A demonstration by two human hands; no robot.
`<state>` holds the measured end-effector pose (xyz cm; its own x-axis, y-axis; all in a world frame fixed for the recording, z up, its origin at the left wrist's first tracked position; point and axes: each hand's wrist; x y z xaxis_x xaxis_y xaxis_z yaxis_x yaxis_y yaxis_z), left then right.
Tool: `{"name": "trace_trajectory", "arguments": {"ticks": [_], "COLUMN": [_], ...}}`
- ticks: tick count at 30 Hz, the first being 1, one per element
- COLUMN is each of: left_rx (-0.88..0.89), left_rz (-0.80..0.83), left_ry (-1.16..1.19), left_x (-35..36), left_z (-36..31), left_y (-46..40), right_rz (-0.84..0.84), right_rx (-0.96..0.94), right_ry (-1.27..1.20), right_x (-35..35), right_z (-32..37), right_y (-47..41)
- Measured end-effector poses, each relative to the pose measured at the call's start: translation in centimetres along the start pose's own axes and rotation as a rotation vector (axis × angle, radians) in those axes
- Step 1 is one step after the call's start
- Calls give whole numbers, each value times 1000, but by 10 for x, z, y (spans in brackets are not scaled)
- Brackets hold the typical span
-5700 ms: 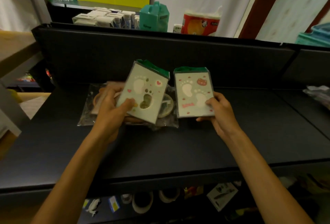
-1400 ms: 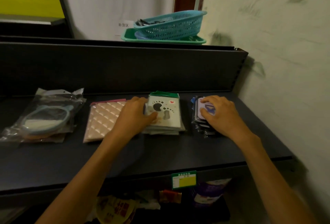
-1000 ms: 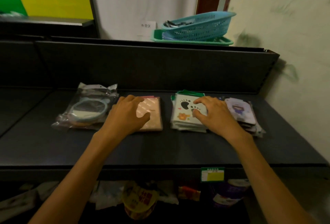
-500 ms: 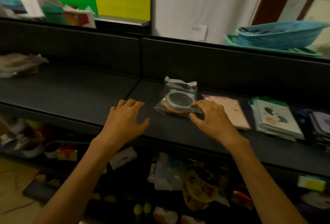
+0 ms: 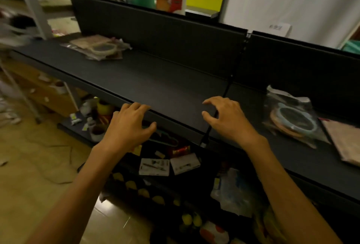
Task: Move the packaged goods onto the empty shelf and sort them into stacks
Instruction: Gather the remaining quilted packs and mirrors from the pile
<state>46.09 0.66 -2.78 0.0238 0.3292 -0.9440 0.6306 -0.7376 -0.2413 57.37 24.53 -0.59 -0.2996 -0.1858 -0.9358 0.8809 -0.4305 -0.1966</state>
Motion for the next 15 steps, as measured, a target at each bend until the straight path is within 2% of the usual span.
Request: {"name": "trace_trajectory", "arguments": {"ticks": [7,15], "left_rx": [-62,-20], "left_rz": [-41,-44], "left_ry": [-7,2], "left_x": [-5,-28], "left_z": [106,223], "left_y": [-27,-89], "right_rz": [36,34], "right_rx": [-49,-15], "right_ry": [-1,-21], "right_x": [50,87], "right_z": [72,142], "right_y": [-81,-181]}}
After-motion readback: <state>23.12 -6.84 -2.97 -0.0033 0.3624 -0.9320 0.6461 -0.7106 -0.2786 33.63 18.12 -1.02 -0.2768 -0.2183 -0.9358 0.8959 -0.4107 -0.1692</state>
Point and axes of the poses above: each hand's wrist, its own y-axis away from the middle knuckle, its own x-axis out of the palm, z = x × y, and after that the axes turned 11 degrees about x, right-handed
